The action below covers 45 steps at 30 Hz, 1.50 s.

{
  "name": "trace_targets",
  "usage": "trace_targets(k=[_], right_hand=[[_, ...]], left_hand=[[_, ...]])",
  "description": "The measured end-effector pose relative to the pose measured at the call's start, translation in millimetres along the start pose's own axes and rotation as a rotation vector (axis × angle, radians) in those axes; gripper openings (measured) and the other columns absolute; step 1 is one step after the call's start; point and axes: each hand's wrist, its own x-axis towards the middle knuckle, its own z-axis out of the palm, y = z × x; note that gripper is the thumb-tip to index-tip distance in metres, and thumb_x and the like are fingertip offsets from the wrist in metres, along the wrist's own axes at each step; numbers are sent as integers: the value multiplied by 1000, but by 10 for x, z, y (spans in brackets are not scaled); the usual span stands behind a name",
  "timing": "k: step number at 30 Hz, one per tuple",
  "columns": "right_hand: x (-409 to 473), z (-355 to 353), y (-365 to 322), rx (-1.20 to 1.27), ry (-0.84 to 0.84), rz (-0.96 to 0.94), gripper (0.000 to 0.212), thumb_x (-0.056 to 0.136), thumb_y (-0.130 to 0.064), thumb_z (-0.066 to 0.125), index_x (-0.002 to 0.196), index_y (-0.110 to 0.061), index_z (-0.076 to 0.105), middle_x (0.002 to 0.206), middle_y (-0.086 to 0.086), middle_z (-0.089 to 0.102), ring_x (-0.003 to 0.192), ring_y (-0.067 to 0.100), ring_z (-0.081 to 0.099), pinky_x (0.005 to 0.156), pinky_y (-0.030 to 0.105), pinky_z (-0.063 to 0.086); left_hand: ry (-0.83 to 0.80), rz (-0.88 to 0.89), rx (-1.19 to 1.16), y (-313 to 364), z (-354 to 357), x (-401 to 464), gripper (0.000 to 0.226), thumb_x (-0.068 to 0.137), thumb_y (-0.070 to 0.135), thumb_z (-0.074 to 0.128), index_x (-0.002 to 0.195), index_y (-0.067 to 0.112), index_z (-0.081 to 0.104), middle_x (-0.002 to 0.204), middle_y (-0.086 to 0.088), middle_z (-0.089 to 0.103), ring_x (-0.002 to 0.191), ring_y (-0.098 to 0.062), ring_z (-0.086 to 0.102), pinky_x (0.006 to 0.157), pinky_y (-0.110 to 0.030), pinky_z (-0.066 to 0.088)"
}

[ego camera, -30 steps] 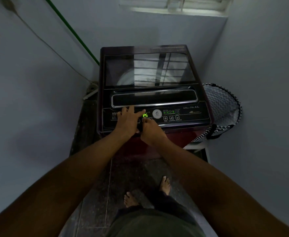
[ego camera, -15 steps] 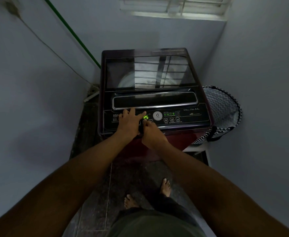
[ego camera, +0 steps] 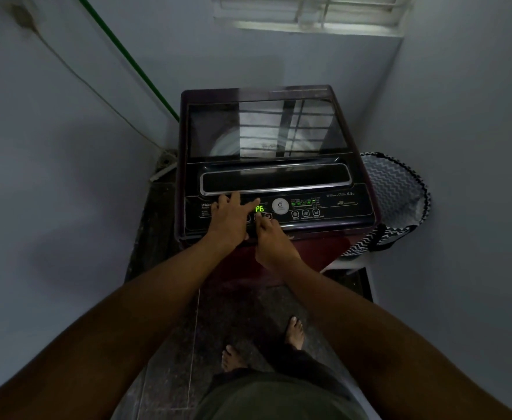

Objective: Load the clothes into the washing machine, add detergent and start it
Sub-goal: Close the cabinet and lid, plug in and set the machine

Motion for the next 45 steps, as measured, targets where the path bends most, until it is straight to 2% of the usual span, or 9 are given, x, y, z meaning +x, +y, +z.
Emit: trace_targets(k=[4,8,12,15,17,21,27,35,45], right_hand=[[132,-101,-50,29,-13,-31,40,79,-3,60,119,-6,60,113,9,57,96,22,55,85,38,55],[190,-289,-87,84,-57,-20,18,84,-11,65,101,-6,64,96,8,65,85,20,62,81,35,54],[109,-213,-62,47,-37,-11,37,81,-8,65,117,-6,60,110,8,61,95,23,62,82,37,55],[-42,-92,-3,-82,-30,-11,76,78,-9,62,147,-2,29,130,10,45,112,26,48,87,41,52],[-124,-47,15,-155,-20,-39,87,79,-11,60,151,2,13,136,11,36,117,26,41,91,42,49],[-128,-45,38,-128,-13,-45,80,84,-9,55,151,3,13,135,12,39,117,24,42,95,40,48],[-59,-150,104,6,-20,-51,67,87,-7,50,149,1,24,129,14,47,114,26,48,97,35,45],[-16,-348,324,19,-24,3,66,90,-13,50,151,-3,25,145,14,40,134,28,38,110,37,35],[51,-382,393,65,-76,2,62,90,-17,50,149,-8,33,136,7,45,127,23,42,107,36,40]], left_hand=[[1,6,-2,-2,5,4,101,66,34,86,148,44,26,140,-8,32,127,-34,34,108,-55,34],[10,4,-26,5,6,-7,100,65,31,86,147,43,29,140,-8,33,127,-33,34,109,-56,33],[10,-3,-33,18,-5,-21,101,65,31,86,147,43,29,140,-7,32,127,-33,34,110,-55,33],[25,-8,-37,25,-6,-25,100,66,29,85,147,43,29,139,-7,33,126,-33,34,110,-55,33],[25,-8,-33,38,-14,-34,97,69,27,83,147,43,29,139,-7,33,127,-33,34,110,-55,33],[10,-8,-36,50,-41,-31,96,69,26,82,147,41,28,140,-8,32,128,-33,33,111,-57,32],[59,28,-10,139,-14,-25,94,70,51,78,149,32,30,139,-15,33,127,-32,35,110,-51,35],[89,128,2,185,22,4,94,72,42,80,150,21,31,145,-9,32,136,-26,30,112,-41,36],[77,136,36,177,86,32,94,73,53,75,149,19,32,137,-5,43,128,-29,32,108,-41,38]])
